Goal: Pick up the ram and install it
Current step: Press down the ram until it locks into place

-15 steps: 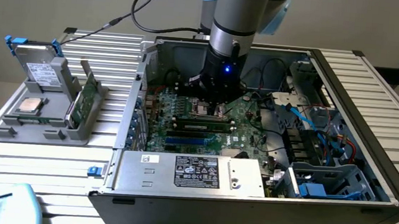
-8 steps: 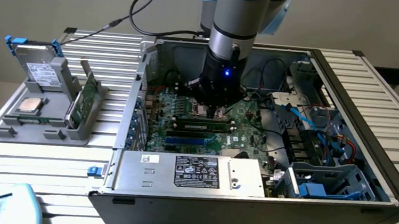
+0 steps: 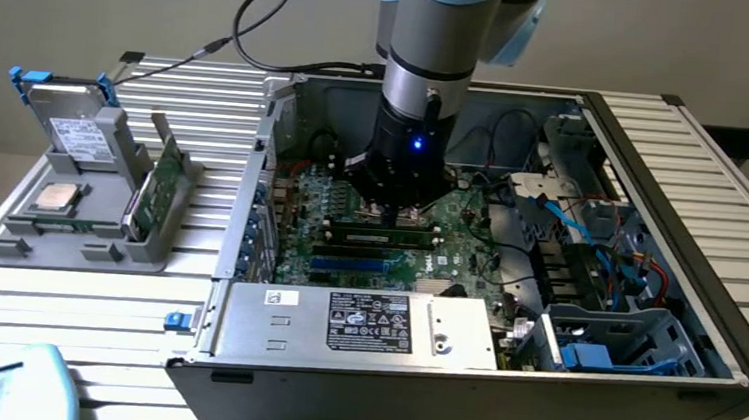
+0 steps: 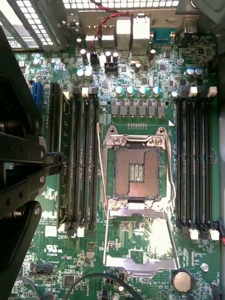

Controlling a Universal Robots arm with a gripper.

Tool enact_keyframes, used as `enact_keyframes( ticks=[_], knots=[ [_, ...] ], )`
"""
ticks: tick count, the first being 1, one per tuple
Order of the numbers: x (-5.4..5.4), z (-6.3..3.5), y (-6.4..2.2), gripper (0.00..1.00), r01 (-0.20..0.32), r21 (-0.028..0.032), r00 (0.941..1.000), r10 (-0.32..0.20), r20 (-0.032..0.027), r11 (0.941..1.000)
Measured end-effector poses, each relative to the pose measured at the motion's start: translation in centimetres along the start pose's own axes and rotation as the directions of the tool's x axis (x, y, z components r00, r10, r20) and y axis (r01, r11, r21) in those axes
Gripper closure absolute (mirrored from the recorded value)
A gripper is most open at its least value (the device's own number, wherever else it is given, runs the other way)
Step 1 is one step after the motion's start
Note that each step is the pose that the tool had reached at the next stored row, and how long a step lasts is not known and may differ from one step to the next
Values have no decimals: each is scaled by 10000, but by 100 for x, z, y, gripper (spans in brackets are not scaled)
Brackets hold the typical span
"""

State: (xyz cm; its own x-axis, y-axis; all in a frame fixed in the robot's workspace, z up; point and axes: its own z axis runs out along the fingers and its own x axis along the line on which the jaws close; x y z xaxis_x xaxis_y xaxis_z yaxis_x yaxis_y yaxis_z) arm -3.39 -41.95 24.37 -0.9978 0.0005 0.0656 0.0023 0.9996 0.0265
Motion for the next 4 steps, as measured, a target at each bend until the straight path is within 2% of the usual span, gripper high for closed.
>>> enact_keyframes(
  ticks=[4],
  knots=[
    [0, 0, 0, 89, 0, 0, 10000, 0, 0, 10000]
  ],
)
